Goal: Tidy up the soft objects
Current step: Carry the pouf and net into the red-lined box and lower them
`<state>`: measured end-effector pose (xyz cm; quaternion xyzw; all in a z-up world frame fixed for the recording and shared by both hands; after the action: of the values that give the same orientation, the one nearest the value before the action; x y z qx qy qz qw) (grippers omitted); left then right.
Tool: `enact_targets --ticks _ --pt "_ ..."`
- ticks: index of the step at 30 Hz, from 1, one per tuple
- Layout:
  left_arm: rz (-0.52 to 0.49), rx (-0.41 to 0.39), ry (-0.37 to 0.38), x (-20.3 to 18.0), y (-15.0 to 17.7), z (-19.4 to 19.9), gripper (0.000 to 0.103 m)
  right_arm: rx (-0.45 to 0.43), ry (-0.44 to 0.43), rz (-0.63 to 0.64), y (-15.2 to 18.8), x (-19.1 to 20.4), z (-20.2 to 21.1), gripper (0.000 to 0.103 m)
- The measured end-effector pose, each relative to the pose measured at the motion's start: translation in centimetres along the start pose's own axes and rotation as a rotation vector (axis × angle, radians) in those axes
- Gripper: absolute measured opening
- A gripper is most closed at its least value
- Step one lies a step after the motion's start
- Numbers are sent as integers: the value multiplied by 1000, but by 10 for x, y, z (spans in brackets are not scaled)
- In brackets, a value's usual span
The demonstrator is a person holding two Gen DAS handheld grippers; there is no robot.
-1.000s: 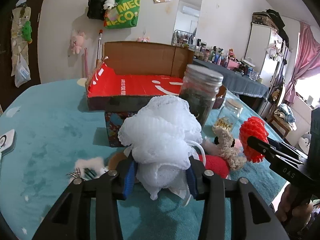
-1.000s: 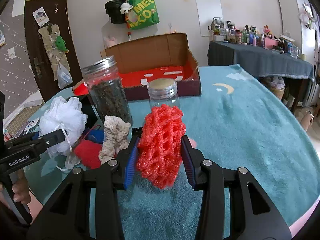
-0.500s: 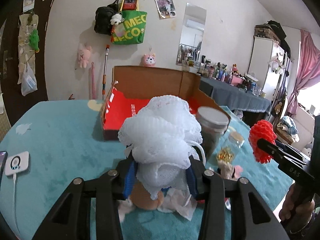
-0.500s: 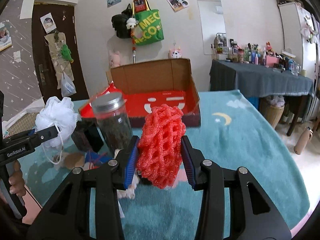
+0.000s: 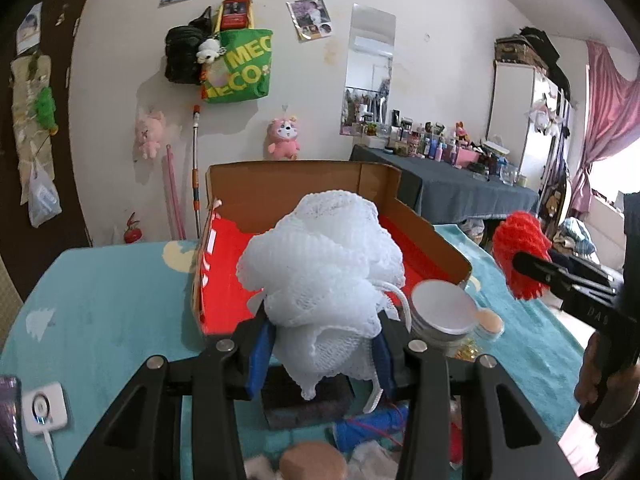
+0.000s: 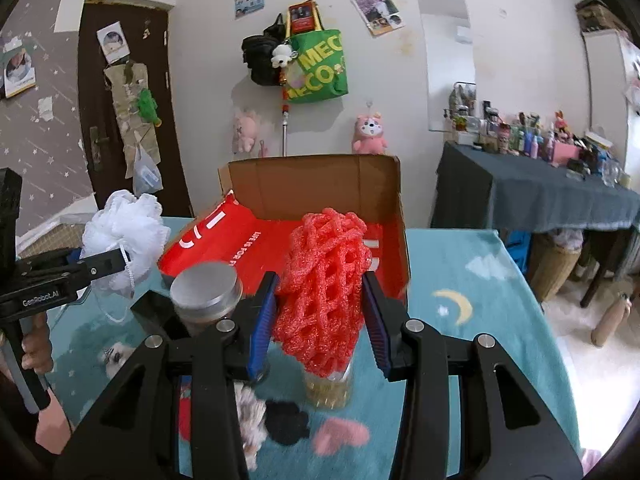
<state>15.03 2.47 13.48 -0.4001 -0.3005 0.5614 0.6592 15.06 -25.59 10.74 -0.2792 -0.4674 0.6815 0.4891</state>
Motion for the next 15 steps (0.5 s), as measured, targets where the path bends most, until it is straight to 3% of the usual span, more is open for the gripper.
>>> enact_targets --ticks 10,15 --pt "-113 46 27 5 -51 -36 46 87 -61 112 -50 -4 -51 40" --pt "-153 86 44 2 -71 -72 47 164 -98 133 -72 -5 -92 40"
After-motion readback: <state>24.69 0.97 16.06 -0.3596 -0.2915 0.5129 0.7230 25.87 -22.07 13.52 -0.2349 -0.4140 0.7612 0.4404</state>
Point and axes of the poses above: each gripper's, at about its wrist camera, not at the fingertips, and z roughly against the way its jaws point, x to its left, y to its underside, the point moved 3 cm from there along -z, roughly the way its jaws point, and after that the axes turned 2 degrees about -y, right-handed, at the moved point
